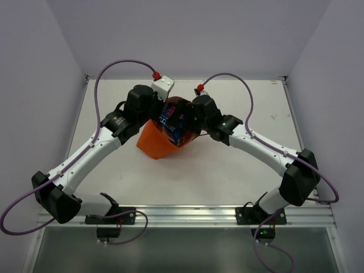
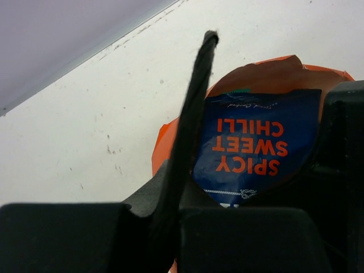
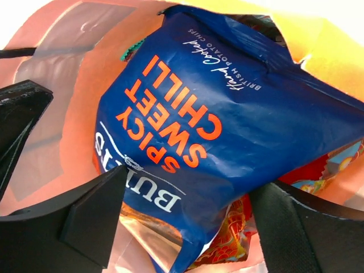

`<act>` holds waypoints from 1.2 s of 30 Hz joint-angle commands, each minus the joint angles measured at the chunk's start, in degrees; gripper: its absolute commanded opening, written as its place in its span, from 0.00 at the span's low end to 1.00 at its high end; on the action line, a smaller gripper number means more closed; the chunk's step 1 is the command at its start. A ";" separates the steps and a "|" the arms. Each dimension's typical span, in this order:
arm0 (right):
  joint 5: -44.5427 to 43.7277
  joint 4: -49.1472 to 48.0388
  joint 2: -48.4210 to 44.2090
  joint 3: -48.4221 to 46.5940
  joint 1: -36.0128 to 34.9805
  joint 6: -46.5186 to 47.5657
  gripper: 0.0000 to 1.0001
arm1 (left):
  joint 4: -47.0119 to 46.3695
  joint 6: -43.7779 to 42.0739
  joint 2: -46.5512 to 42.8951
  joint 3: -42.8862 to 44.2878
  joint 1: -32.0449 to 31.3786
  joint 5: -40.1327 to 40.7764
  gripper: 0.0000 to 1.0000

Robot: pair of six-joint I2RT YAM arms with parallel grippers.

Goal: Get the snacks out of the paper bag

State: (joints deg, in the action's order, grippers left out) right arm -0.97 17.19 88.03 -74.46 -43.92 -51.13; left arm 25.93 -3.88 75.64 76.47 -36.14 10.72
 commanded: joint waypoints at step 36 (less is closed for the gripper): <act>-3.32 -3.49 -12.87 -2.88 0.24 8.67 0.00 | -9.23 -0.34 -3.13 1.05 -2.71 5.97 0.00</act>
State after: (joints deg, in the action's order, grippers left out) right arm -2.04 14.11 81.80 -72.20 -43.92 -47.46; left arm 25.65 -3.66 75.61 76.12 -38.09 14.66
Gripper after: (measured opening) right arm 0.016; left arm 0.017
